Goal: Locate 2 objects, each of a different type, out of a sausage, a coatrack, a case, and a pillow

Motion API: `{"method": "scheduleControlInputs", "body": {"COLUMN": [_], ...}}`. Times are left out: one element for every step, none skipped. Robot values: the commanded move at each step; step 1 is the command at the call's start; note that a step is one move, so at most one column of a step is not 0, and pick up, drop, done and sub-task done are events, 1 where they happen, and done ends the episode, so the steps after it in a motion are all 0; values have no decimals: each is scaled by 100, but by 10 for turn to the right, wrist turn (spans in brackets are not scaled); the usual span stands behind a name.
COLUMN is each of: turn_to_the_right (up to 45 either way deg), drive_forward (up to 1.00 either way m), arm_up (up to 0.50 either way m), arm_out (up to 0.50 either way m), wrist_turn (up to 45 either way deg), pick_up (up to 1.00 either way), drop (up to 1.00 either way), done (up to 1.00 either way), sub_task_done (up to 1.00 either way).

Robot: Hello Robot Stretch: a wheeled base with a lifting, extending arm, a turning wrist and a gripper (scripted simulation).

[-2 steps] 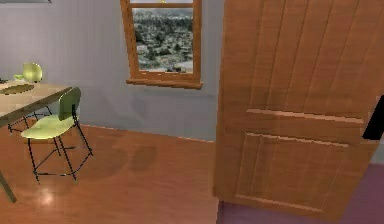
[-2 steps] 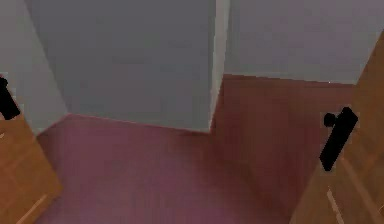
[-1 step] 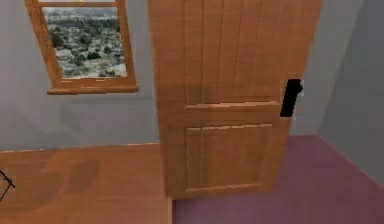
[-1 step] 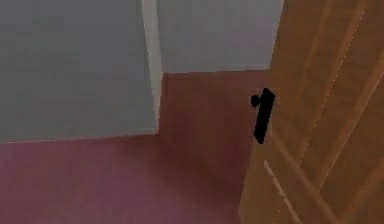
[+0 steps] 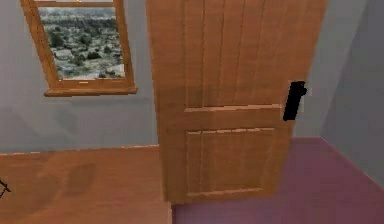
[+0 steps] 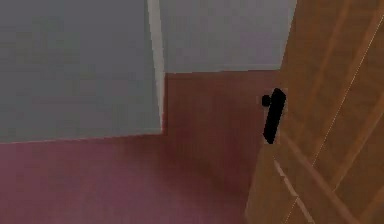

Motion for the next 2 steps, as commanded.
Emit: {"method": "scheduleControlInputs", "body": {"turn_to_the_right": [-450, -390], "drive_forward": [0, 0], "arm_up": [0, 0], "arm_out": [0, 0], "wrist_turn": [0, 0], "pick_up": [0, 0], "drop": [0, 0], "done": [0, 0], "sub_task_done": [0, 0]}}
